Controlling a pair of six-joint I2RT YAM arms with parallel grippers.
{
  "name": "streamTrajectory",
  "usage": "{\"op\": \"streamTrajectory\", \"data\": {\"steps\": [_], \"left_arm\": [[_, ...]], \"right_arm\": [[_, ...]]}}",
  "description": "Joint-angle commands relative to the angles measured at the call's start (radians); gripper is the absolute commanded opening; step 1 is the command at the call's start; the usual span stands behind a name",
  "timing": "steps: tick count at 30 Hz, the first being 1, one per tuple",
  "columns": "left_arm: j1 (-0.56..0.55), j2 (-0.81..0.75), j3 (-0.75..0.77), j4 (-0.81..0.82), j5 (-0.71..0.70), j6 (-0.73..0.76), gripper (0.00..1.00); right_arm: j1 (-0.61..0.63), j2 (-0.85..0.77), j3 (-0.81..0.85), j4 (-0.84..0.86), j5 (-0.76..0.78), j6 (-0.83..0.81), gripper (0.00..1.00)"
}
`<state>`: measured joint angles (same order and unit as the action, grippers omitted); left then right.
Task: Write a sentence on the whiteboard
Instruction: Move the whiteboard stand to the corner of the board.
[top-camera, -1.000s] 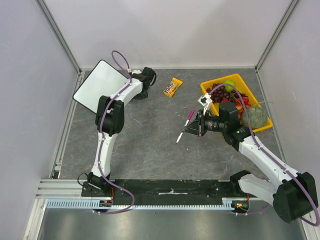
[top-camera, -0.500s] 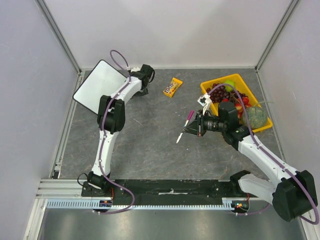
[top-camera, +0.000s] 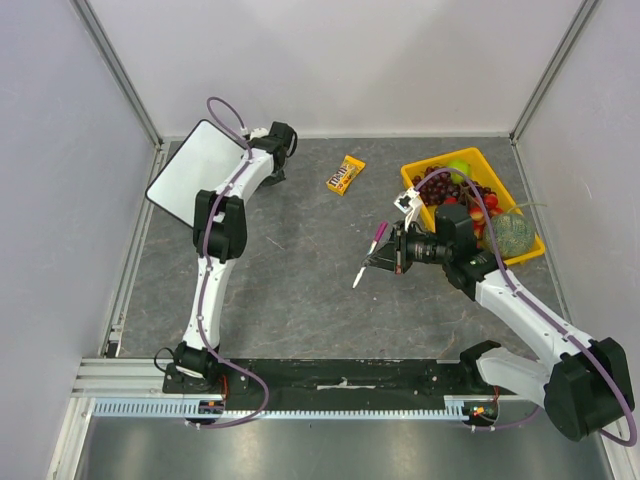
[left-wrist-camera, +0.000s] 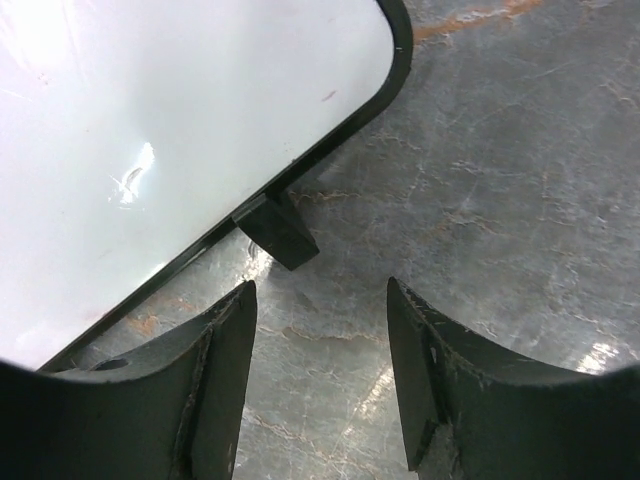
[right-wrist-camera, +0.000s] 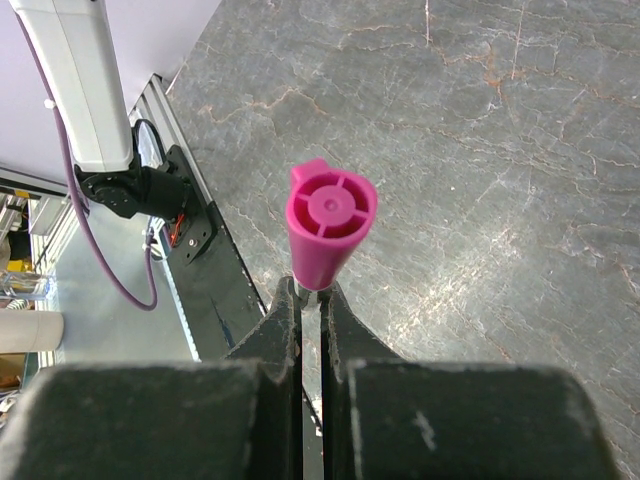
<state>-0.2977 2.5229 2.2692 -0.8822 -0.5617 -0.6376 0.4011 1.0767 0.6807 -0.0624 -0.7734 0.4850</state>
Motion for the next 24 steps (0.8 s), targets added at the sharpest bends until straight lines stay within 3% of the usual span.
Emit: {"op": "streamTrajectory", "data": {"steps": [1, 19, 24], "left_arm": [[0.020, 0.016, 0.047, 0.008, -0.004, 0.003, 0.60], [0.080, 0.059, 0.122, -0.007, 0.042, 0.024, 0.41], [0.088, 0.071, 0.130, -0.027, 0.063, 0.032, 0.26]], "right_arm": [[-0.004, 0.002, -0.010, 0.022, -0.017, -0.019, 0.00], [-0.004, 0.028, -0.017, 0.035, -0.024, -0.020, 0.00], [-0.005, 0.034, -0.018, 0.039, -0.026, -0.019, 0.00]]}}
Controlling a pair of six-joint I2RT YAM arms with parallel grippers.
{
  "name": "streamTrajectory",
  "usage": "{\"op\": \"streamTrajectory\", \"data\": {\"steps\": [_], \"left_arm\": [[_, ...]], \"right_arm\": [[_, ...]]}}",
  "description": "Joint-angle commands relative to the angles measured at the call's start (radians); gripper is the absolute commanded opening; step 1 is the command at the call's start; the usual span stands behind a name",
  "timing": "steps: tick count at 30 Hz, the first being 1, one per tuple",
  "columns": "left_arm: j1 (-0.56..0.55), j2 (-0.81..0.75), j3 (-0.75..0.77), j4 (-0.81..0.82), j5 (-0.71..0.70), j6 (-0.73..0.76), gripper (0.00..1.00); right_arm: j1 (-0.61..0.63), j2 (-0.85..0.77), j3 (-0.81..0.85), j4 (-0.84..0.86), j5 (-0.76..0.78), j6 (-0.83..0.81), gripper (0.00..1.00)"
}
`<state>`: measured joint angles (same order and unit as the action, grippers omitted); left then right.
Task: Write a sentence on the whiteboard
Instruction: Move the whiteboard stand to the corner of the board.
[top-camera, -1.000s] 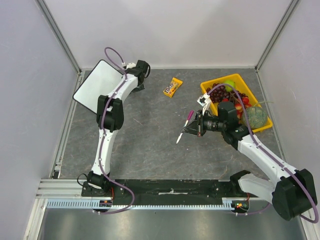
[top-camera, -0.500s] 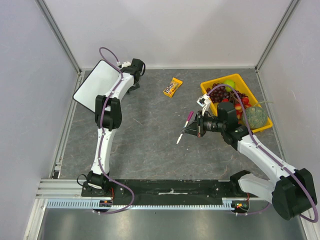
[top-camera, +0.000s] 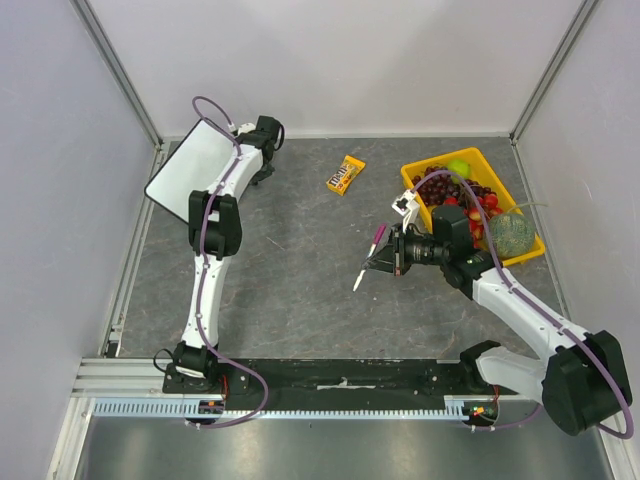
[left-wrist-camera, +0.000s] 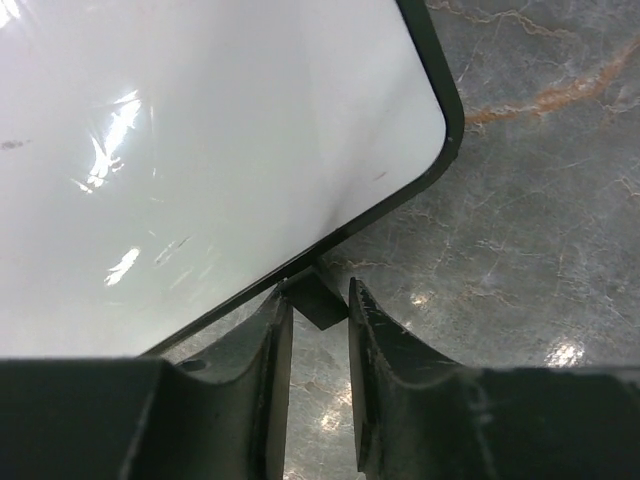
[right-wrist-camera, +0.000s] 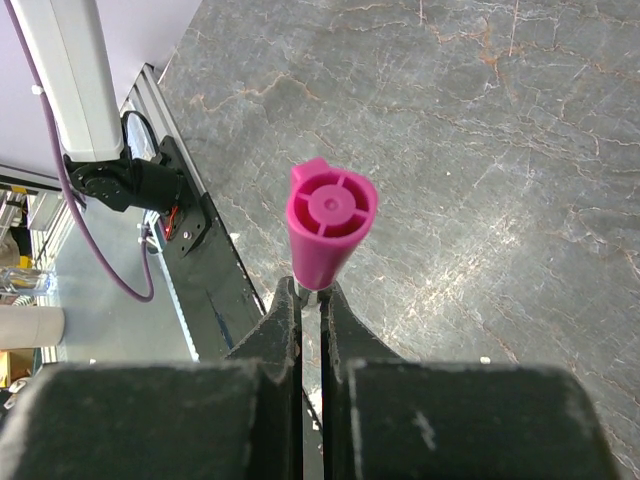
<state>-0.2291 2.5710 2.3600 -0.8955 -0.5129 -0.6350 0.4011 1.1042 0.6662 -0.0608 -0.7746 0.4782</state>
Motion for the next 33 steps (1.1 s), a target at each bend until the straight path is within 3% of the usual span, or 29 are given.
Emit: {"op": "streamTrajectory", "data": {"steps": [1, 5, 14, 24, 33], "left_arm": [[0.020, 0.023, 0.039, -0.013, 0.020, 0.029, 0.21], [0.019, 0.018, 0.033, -0.011, 0.050, 0.020, 0.02], [-0.038, -0.057, -0.045, -0.011, 0.027, 0.043, 0.02], [-0.153, -0.187, -0.237, 0.000, 0.030, 0.066, 0.02], [-0.277, -0.360, -0.505, 0.000, 0.057, 0.015, 0.02]], "right_arm": [[-0.004, 0.006, -0.005, 0.038, -0.026, -0.012, 0.00], [-0.004, 0.005, -0.005, 0.038, -0.031, -0.009, 0.00], [-0.005, -0.021, -0.011, 0.035, -0.031, 0.011, 0.00], [-0.004, -0.067, -0.002, 0.015, -0.022, 0.039, 0.00], [-0.004, -0.106, 0.009, -0.019, -0.003, 0.048, 0.00]]}}
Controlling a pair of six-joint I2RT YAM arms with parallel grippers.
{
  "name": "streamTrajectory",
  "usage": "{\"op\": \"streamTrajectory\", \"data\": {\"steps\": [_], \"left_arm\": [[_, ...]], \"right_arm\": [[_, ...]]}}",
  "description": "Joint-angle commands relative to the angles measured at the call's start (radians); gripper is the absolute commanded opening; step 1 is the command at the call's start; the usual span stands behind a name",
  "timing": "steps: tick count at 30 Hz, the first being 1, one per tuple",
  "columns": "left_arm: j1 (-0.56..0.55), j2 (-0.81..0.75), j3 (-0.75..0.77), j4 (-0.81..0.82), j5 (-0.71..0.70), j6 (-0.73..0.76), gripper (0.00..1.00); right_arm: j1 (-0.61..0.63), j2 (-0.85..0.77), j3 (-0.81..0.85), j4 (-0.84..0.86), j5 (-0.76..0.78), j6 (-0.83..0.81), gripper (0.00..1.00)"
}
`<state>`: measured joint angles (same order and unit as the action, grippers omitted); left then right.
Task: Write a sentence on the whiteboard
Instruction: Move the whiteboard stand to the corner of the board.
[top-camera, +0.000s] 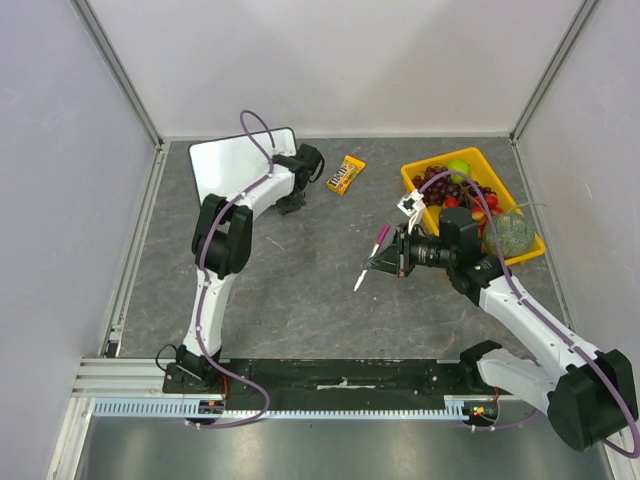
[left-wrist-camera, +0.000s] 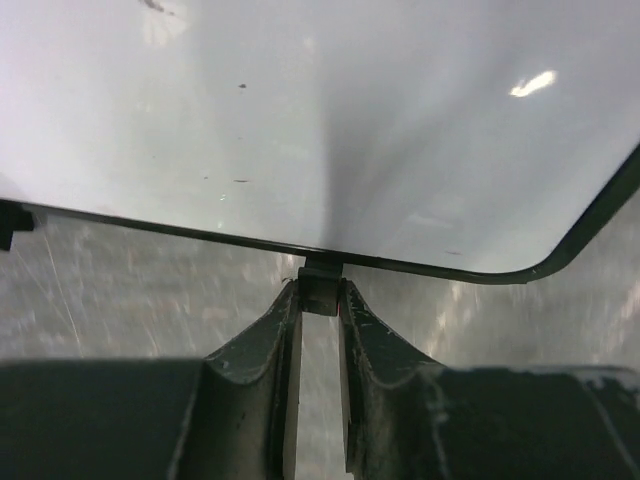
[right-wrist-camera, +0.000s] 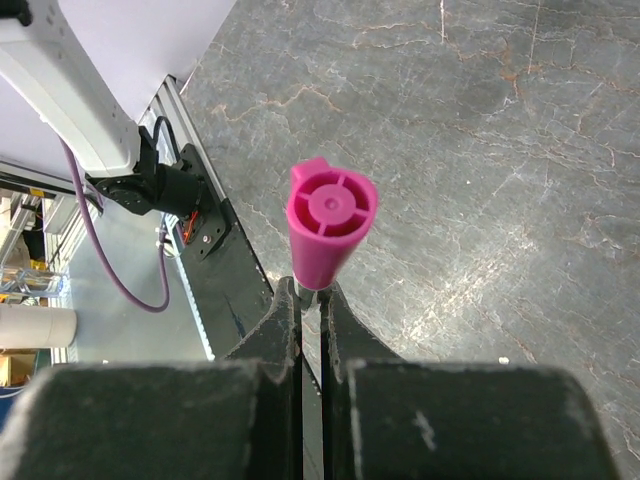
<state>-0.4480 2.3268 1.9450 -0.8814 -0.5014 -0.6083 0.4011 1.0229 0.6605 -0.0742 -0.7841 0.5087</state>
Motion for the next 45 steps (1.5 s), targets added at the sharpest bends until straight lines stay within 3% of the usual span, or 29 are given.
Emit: {"op": "streamTrajectory", "data": {"steps": [1, 11, 21, 36, 45], "left_arm": [[-0.072, -0.132, -0.118, -0.013, 0.044, -0.021, 0.02], [-0.198, -0.283, -0.423, 0.048, 0.098, -0.145, 0.02], [-0.326, -0.388, -0.592, 0.065, 0.121, -0.274, 0.02], [-0.514, -0.492, -0.727, 0.048, 0.142, -0.438, 0.02], [-0.643, -0.488, -0.715, 0.033, 0.179, -0.544, 0.02]], "right_arm": [[-0.005, -0.027, 0.016, -0.007, 0.006, 0.017, 0.00], [-0.004, -0.089, 0.028, -0.062, 0.022, 0.019, 0.00], [-0.004, -0.129, 0.028, -0.102, 0.037, 0.021, 0.00], [-0.004, -0.198, 0.063, -0.171, 0.063, 0.025, 0.00], [-0.004, -0.259, 0.060, -0.246, 0.100, 0.008, 0.00]]}}
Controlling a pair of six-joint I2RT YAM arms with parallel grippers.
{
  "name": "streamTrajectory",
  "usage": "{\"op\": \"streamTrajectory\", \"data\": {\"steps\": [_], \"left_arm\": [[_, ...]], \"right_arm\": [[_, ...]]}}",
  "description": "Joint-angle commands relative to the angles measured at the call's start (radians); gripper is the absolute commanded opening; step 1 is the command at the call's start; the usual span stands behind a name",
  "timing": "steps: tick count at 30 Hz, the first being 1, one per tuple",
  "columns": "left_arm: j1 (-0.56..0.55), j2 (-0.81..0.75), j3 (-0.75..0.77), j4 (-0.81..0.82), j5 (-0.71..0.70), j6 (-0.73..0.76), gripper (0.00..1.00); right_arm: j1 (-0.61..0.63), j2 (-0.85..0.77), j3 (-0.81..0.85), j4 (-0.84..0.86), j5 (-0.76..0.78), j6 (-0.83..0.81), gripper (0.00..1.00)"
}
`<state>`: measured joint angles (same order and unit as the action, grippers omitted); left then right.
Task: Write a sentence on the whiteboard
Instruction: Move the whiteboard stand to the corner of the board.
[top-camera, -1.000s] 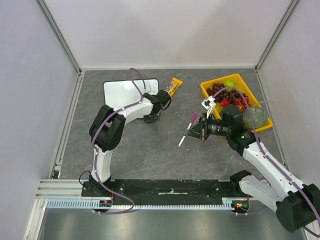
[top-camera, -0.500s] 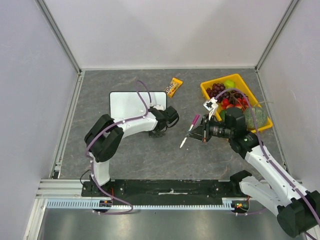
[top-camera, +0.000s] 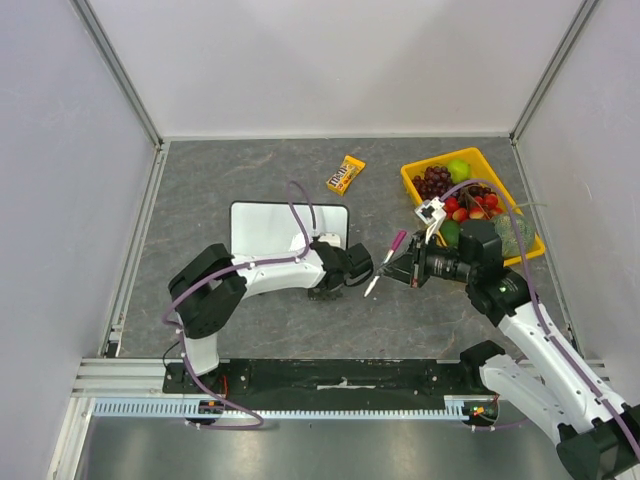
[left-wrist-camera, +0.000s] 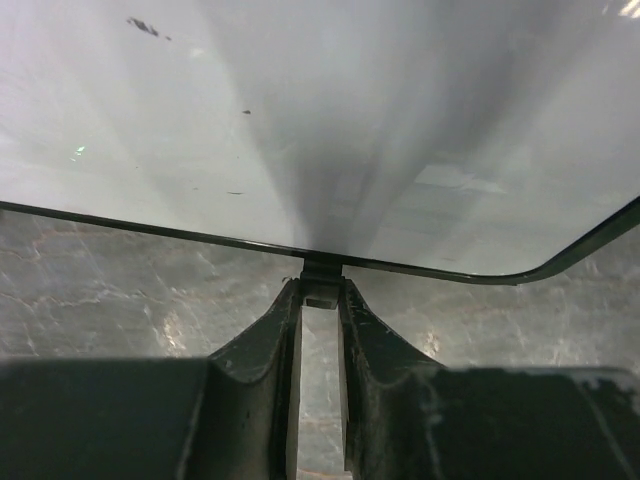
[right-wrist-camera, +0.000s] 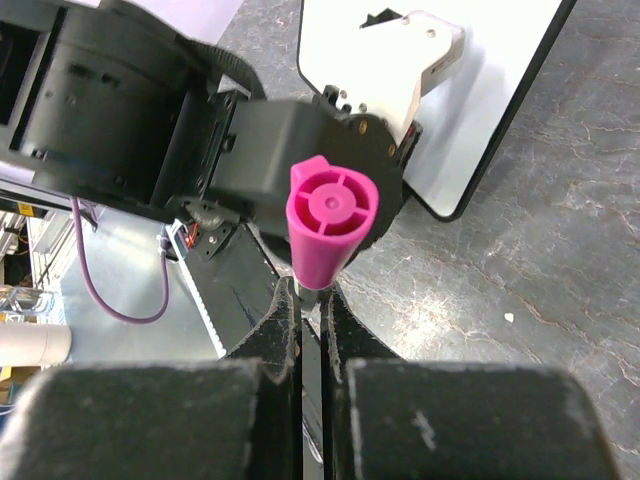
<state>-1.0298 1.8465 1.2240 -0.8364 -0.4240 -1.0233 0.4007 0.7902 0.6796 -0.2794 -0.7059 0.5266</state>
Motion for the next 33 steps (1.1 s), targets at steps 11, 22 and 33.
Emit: {"op": "streamTrajectory", "data": {"steps": [11, 22, 33], "left_arm": [[-0.101, -0.041, 0.014, -0.009, 0.093, -0.172, 0.05], [-0.102, -0.157, -0.020, 0.075, 0.146, -0.072, 0.60], [-0.101, -0.305, -0.081, 0.071, 0.111, -0.026, 0.75]], "right_arm": [[-0.003, -0.069, 0.051, -0.139, 0.056, -0.068, 0.00], [-0.003, -0.046, 0.080, -0.144, 0.045, -0.077, 0.00], [-0.003, -0.020, 0.090, -0.144, 0.049, -0.080, 0.00]]}}
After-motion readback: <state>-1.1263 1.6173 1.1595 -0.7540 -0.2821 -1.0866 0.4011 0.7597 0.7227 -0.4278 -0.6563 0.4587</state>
